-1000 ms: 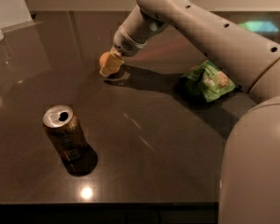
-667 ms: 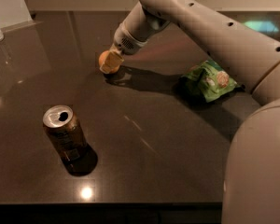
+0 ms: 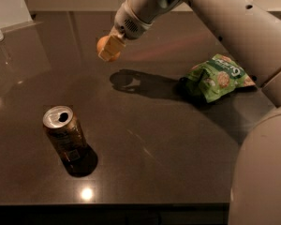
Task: Pick orange
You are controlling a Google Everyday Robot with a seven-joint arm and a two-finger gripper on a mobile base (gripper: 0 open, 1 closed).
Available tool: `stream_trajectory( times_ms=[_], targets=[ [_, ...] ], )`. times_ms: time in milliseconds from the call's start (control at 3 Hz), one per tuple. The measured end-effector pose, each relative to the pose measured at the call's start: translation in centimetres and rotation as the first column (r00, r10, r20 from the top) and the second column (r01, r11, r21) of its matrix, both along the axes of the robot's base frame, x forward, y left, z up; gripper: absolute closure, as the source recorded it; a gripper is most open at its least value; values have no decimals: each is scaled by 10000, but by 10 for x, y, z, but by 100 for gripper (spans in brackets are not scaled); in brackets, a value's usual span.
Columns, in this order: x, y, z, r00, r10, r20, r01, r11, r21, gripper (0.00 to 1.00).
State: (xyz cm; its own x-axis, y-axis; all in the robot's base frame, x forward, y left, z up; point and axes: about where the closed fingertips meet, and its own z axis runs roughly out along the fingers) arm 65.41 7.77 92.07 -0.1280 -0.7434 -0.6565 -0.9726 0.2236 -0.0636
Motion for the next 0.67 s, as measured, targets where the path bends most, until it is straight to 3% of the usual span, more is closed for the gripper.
stream_trajectory(
  times_ms=[333,667],
  targets=[
    [-14,-13,74,9970,462,614,-479,9985,251,100],
    [-14,-13,74,9970,464,613,-480,9985,251,100]
  ],
)
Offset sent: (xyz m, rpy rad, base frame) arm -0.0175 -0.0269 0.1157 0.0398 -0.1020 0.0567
